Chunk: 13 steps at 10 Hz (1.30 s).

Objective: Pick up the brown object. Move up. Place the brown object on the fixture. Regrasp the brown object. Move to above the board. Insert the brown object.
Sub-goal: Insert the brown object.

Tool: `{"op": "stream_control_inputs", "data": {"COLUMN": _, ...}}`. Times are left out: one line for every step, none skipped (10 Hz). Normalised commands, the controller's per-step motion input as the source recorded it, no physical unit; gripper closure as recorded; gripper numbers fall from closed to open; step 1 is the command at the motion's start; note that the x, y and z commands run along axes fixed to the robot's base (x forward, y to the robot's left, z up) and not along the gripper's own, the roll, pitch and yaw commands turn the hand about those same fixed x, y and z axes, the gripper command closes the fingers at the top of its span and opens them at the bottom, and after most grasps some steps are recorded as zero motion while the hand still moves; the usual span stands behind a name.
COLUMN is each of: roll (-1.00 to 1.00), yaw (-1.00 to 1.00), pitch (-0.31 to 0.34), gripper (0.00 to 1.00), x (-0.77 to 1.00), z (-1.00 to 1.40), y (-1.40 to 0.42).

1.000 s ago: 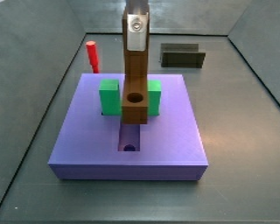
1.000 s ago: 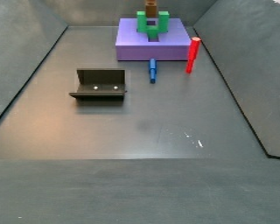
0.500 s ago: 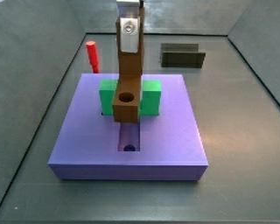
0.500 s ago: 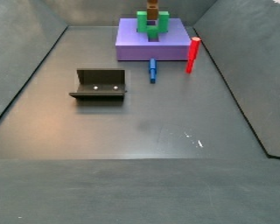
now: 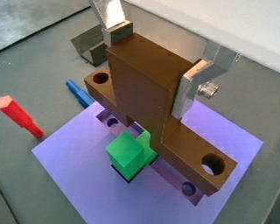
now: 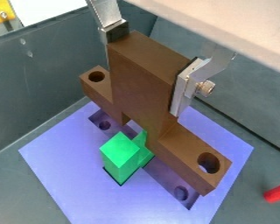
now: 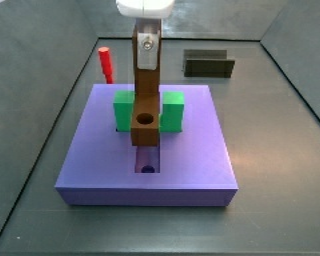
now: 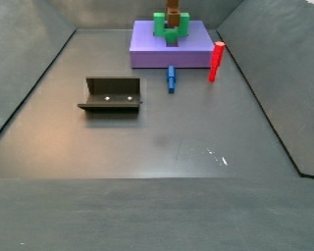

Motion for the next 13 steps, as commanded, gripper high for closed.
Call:
{"op": "stream_control_inputs", "data": {"roll": 0.0, "yaw": 0.03, "pitch": -0.044, "gripper": 1.0, "x": -0.07, "z": -0.26, "y": 0.0}}
{"op": "stream_control_inputs", "data": {"roll": -0.01, "yaw": 0.01, "pitch": -0.047, "gripper": 1.0, "x": -0.07, "z": -0.26, "y": 0.0}}
{"op": "stream_control_inputs", "data": {"roll": 0.0, "yaw": 0.01, "pitch": -0.037, "gripper": 1.0, "x": -0.07, "z": -0.25, "y": 0.0}}
{"op": "stream_control_inputs", "data": {"roll": 0.0, "yaw": 0.0, "pitch": -0.03, "gripper": 1.0, "x": -0.05, "z": -0.22, "y": 0.0}}
{"op": "stream_control_inputs", "data": {"roll": 0.0, "yaw": 0.0, "pitch": -0.026, "gripper": 1.0, "x": -0.05, "z": -0.21, "y": 0.0}}
{"op": "stream_control_inputs", "data": {"roll": 0.0, "yaw": 0.01, "pitch": -0.021, "gripper": 1.0, "x": -0.04, "z": -0.19, "y": 0.0}}
{"op": "stream_control_inputs", "data": {"roll": 0.0, "yaw": 0.06, "pitch": 0.0, "gripper": 1.0, "x": 0.0, "z": -0.14, "y": 0.0}}
{"op": "stream_control_inputs", "data": {"roll": 0.02, "yaw": 0.09, "pitch": 0.026, "gripper": 1.0, "x": 0.18, "z": -0.13, "y": 0.0}}
{"op": "stream_control_inputs", "data": {"roll": 0.04, "yaw": 0.09, "pitch": 0.067, "gripper": 1.0, "x": 0.28, "z": -0.15, "y": 0.0}}
{"op": "stream_control_inputs", "data": {"roll": 0.04, "yaw": 0.07, "pitch": 0.074, "gripper": 1.0, "x": 0.24, "z": -0.12, "y": 0.0}}
{"op": "stream_control_inputs", "data": {"roll": 0.04, "yaw": 0.05, "pitch": 0.063, "gripper": 1.0, "x": 0.17, "z": -0.12, "y": 0.0}}
{"op": "stream_control_inputs", "data": {"roll": 0.02, "yaw": 0.01, "pitch": 0.051, "gripper": 1.0, "x": 0.14, "z": -0.08, "y": -0.01}}
{"op": "stream_control_inputs", "data": {"roll": 0.01, "yaw": 0.0, "pitch": 0.021, "gripper": 1.0, "x": 0.04, "z": -0.09, "y": 0.0}}
